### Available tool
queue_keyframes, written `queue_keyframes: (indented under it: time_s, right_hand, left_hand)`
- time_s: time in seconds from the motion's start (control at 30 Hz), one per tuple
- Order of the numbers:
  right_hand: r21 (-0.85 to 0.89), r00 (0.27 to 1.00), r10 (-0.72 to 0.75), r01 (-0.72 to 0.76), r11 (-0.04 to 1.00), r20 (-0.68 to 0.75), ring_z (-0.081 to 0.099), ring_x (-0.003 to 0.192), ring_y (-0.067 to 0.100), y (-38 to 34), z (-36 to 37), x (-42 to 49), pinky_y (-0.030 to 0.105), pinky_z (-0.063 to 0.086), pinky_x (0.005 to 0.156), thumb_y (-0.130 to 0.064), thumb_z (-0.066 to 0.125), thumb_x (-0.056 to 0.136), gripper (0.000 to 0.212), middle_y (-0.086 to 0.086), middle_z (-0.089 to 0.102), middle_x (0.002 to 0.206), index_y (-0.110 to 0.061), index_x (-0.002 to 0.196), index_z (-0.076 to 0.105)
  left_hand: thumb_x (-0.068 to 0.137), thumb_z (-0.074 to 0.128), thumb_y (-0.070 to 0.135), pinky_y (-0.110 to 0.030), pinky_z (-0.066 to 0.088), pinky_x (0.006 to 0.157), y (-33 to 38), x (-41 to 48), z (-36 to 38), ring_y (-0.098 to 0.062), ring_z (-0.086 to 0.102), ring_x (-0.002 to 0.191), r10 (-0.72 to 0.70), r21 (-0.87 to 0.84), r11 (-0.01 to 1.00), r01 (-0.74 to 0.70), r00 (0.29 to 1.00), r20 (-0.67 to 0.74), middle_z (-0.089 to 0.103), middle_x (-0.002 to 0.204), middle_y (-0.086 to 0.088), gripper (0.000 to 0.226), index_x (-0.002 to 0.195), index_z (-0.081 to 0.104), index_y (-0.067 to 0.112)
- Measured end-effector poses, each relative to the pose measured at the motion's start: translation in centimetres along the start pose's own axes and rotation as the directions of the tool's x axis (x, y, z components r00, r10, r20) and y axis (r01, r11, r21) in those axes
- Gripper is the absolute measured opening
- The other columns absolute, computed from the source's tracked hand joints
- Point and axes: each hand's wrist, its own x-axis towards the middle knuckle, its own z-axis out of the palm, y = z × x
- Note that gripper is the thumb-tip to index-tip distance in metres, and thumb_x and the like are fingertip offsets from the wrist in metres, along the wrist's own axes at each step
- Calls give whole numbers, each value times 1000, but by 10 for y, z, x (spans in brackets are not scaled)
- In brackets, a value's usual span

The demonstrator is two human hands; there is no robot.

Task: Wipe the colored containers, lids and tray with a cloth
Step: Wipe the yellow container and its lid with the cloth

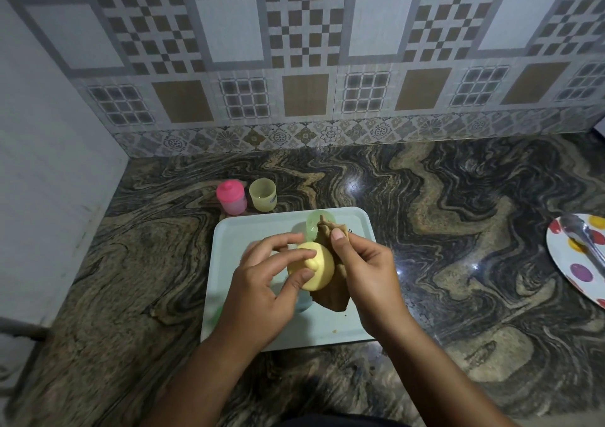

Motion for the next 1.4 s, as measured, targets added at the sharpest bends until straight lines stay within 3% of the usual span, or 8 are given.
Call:
queue_keyframes:
  time_s: [0.1,0.2,0.3,0.4,0.57,0.67,0.97,1.4]
  right_hand:
    - [-51,999,-51,51,997,0,49,60,22,4,2,4,41,44,52,-28,60,102,40,16,54,65,7,88,70]
    - [-96,995,-86,90,991,50,47,56,19,17,6,9,39,41,53,-51,63,95,51,9,49,58,-1,91,72]
    - [-318,966,-244,257,913,80,70,106,10,37,8,15,32,56,90,-37,66,97,32,-19,71,105,-24,126,72]
    - [-517,878,-455,460,722,147,49,139,6,53,11,22,26,46,111,-21,63,98,34,-9,62,134,-14,131,68]
    - [-621,766,-590,597,508,254,55,135,21,64,20,42,12,39,110,-29,52,101,40,15,66,135,-7,131,67]
    - [-650,741,-594,623,436,313,57,132,22,59,28,63,21,49,104,-34,47,103,44,20,63,138,-7,132,67]
    - [-675,794,-528,569,470,302,59,130,33,46,64,142,44,57,98,-24,54,99,39,25,64,133,-4,129,68]
    - [-662,867,-459,462,590,196,50,139,24,52,78,201,22,39,109,-21,57,100,36,17,63,136,-2,130,67]
  left_hand:
    - [85,72,33,-19,44,93,-5,2,-4,-14,56,112,33,97,995,-29,998,-46,63,113,14,20,104,76,27]
    - [84,75,27,-16,46,86,-16,3,-5,-10,60,101,13,144,990,3,994,-109,64,103,11,19,101,77,21]
    - [85,76,25,-10,45,70,-34,5,-5,-5,64,89,-83,148,983,106,984,-156,66,99,11,15,99,77,19]
    - [84,77,22,-15,51,68,-51,8,-6,-5,65,82,-144,157,973,171,975,-169,68,96,10,14,97,77,16]
    - [85,76,25,-23,53,67,-69,25,-13,-5,62,71,-178,241,947,213,971,-159,67,97,11,13,96,76,19]
    - [85,75,29,-31,53,63,-76,47,-19,-10,59,66,-190,290,928,235,966,-175,67,99,8,16,98,75,21]
    - [86,74,32,-39,57,75,-118,127,-17,-23,68,91,-230,362,890,276,959,-167,71,103,-5,25,101,76,13]
    - [90,64,37,-38,58,73,-163,183,9,-24,69,85,-346,569,751,334,934,-92,73,100,-3,22,102,75,22]
